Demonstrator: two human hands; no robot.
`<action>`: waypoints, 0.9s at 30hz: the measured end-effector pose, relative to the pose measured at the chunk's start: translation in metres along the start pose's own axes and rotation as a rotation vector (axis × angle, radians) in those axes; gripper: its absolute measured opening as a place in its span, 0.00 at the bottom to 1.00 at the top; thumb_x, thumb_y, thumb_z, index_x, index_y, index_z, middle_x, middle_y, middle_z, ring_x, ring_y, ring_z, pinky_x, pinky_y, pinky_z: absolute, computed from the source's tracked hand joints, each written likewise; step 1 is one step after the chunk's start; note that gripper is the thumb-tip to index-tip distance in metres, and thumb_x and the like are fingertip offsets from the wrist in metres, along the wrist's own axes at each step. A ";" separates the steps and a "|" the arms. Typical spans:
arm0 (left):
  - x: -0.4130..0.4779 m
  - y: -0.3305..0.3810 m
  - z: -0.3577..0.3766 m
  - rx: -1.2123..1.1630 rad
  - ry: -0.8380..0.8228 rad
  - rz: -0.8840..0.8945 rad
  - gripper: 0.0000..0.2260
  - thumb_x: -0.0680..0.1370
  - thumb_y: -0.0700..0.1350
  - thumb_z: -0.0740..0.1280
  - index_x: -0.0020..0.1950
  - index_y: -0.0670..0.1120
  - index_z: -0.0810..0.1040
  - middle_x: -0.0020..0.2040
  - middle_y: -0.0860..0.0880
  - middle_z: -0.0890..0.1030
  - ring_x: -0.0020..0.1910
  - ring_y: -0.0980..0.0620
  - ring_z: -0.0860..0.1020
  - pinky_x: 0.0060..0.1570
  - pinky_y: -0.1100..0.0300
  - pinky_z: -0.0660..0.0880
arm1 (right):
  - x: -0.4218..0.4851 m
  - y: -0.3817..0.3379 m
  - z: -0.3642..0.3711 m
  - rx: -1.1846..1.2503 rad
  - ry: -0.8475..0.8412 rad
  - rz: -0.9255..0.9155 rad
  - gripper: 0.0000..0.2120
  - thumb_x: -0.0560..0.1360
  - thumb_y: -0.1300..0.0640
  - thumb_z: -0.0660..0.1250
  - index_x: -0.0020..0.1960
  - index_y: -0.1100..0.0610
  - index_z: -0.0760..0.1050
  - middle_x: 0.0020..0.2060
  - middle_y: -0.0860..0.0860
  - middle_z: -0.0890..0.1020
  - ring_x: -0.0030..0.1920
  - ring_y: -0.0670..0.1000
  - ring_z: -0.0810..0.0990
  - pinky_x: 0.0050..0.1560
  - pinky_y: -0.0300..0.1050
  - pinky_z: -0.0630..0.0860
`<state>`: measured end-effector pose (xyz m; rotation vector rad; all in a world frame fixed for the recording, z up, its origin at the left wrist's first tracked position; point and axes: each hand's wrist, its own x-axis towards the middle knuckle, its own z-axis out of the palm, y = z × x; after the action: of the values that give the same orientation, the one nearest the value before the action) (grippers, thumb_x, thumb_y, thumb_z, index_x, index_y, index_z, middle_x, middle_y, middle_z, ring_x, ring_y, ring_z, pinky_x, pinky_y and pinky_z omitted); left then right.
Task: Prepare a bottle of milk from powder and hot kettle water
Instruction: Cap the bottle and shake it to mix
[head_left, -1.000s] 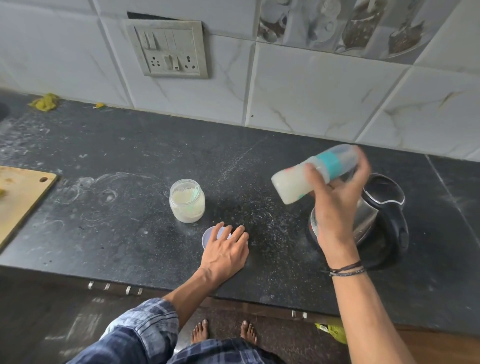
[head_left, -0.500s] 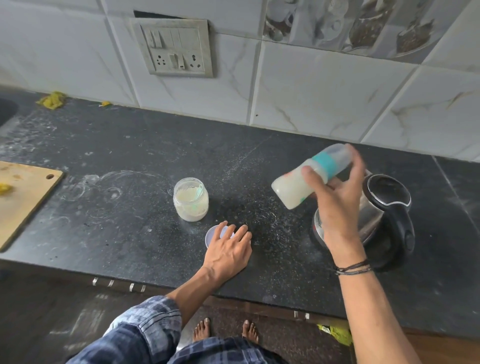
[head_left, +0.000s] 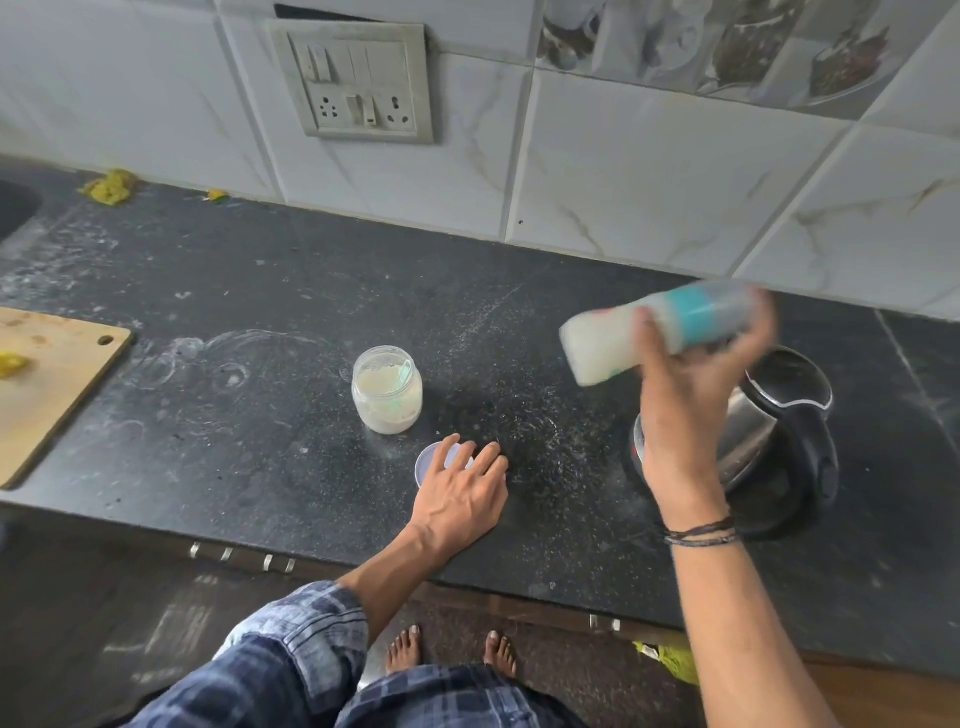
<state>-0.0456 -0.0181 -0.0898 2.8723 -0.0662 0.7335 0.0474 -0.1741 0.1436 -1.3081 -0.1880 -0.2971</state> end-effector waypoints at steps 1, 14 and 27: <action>0.000 0.000 -0.001 0.000 0.002 0.003 0.08 0.81 0.47 0.64 0.52 0.47 0.81 0.58 0.50 0.82 0.49 0.44 0.80 0.66 0.43 0.69 | 0.001 0.000 -0.003 -0.031 -0.063 0.038 0.41 0.72 0.57 0.80 0.76 0.49 0.58 0.67 0.55 0.76 0.56 0.46 0.84 0.55 0.45 0.81; 0.003 0.002 -0.005 0.014 -0.010 0.000 0.07 0.81 0.47 0.64 0.52 0.47 0.81 0.58 0.50 0.83 0.49 0.45 0.81 0.66 0.43 0.71 | 0.005 -0.017 0.000 0.102 0.149 0.009 0.43 0.71 0.52 0.82 0.76 0.47 0.58 0.71 0.56 0.73 0.60 0.48 0.84 0.57 0.62 0.83; 0.003 0.002 -0.012 0.033 -0.005 0.009 0.06 0.80 0.47 0.68 0.52 0.47 0.83 0.57 0.50 0.84 0.49 0.45 0.82 0.65 0.43 0.74 | 0.000 -0.005 -0.006 -0.035 0.003 0.034 0.38 0.74 0.64 0.78 0.75 0.53 0.60 0.66 0.53 0.76 0.55 0.45 0.84 0.54 0.45 0.82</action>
<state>-0.0485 -0.0181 -0.0776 2.9067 -0.0684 0.7362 0.0456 -0.1806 0.1464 -1.3438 -0.1589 -0.2743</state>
